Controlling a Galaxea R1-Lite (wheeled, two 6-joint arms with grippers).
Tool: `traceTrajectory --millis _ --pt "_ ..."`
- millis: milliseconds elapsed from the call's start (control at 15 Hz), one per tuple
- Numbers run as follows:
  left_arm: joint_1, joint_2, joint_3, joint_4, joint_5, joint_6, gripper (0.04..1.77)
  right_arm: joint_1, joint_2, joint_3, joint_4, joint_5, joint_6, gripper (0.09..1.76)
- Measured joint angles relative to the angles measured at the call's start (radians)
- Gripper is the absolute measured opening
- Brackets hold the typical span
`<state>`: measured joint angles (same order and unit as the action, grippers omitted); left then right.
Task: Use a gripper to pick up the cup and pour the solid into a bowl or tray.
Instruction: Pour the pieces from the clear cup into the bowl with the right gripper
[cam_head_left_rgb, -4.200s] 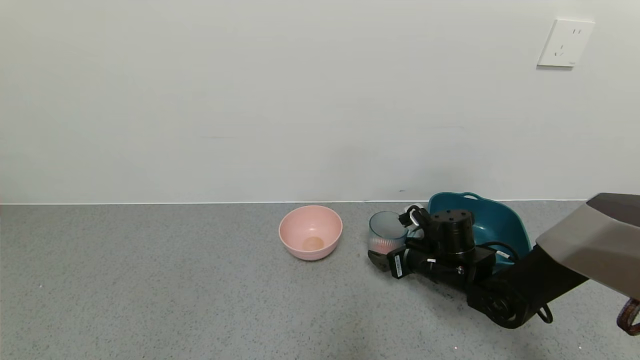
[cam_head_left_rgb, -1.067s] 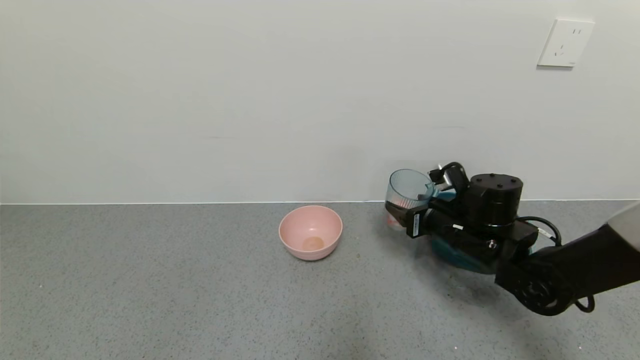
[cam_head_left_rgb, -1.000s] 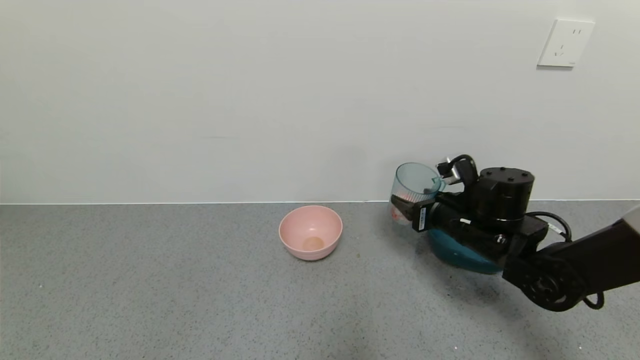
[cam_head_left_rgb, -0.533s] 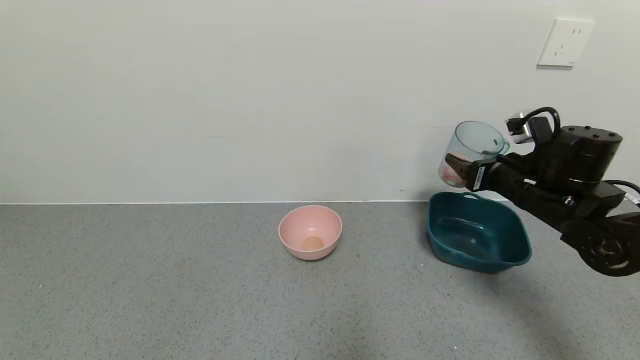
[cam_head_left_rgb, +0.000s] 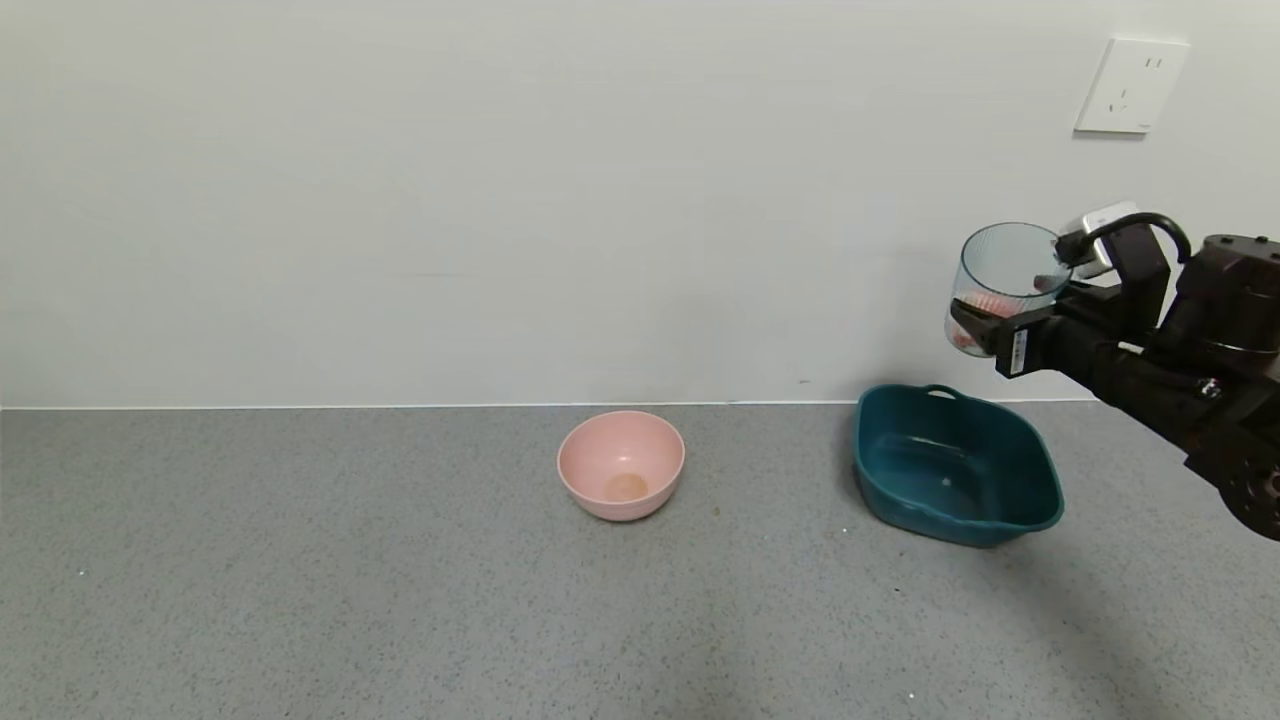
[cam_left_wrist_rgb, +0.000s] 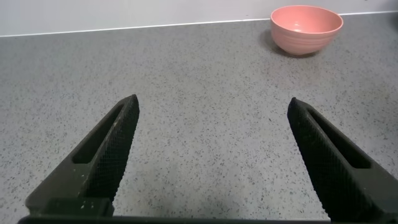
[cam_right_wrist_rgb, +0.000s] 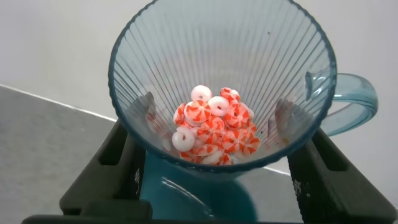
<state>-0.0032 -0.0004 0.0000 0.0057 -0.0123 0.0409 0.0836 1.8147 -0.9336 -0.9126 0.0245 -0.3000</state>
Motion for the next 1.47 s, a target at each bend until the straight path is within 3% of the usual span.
traceTrajectory --millis 333,667,1467 --pt "0.000 0.000 0.000 0.000 0.000 0.000 1.72 -0.053 -0.014 0.029 0.005 -0.027 -0.202 1.34" --pt "0.000 0.000 0.000 0.000 0.000 0.000 1.72 -0.071 -0.023 0.044 -0.006 -0.182 -0.426 1.34" --pt "0.000 0.000 0.000 0.000 0.000 0.000 1.72 -0.070 -0.088 0.219 -0.011 -0.197 -0.710 1.34"
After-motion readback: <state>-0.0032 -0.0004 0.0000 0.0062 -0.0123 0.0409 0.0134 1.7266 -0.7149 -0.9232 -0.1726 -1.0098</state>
